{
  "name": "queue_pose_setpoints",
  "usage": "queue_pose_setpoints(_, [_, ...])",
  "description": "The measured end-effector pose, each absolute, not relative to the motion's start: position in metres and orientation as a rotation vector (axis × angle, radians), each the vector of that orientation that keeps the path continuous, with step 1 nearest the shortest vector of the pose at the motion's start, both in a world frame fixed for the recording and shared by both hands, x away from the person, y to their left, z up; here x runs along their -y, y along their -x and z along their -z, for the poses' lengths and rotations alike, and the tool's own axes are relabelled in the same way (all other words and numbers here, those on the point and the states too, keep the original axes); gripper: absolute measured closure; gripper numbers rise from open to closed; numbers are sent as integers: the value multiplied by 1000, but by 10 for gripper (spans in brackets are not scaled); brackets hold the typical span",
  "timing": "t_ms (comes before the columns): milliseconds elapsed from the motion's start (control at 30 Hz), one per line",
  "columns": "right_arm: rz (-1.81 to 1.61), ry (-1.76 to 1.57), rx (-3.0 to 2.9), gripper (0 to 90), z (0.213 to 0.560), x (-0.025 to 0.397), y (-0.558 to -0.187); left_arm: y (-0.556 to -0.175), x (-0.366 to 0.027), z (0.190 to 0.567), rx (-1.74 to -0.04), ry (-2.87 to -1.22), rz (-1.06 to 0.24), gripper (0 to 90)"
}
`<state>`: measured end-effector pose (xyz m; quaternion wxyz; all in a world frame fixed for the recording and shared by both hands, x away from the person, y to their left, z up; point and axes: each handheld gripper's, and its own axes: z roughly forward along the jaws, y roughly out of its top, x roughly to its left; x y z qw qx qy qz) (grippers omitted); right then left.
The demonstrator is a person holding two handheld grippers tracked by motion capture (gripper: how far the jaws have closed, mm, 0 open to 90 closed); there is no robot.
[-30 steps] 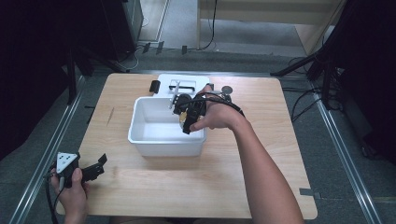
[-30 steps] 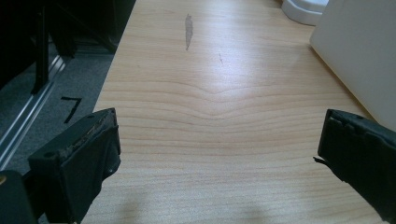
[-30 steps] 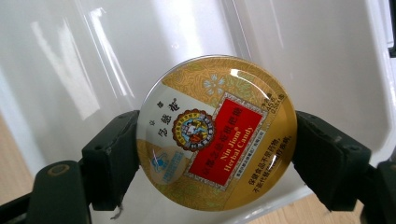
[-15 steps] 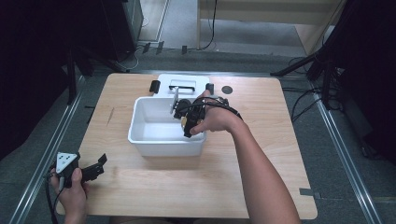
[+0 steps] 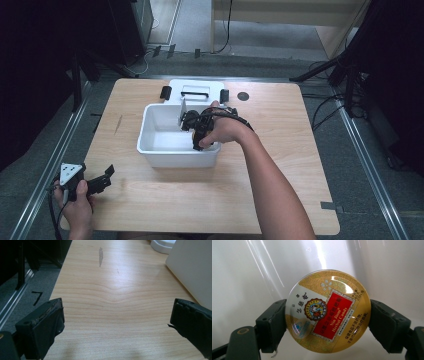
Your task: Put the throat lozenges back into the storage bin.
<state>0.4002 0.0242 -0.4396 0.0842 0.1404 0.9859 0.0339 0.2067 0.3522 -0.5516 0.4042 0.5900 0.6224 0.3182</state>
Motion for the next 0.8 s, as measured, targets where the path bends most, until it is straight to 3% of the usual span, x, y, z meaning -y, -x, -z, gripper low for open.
queue_pose_setpoints(433, [-90,-482,-2948,142,440,-23,-403,-207,-352,552,-1571,-1488,-802,0])
queue_pose_setpoints(800, [-251,-562,-2892,140,415,-15,-397,-207,-352,552,-1571,-1492,-806,0])
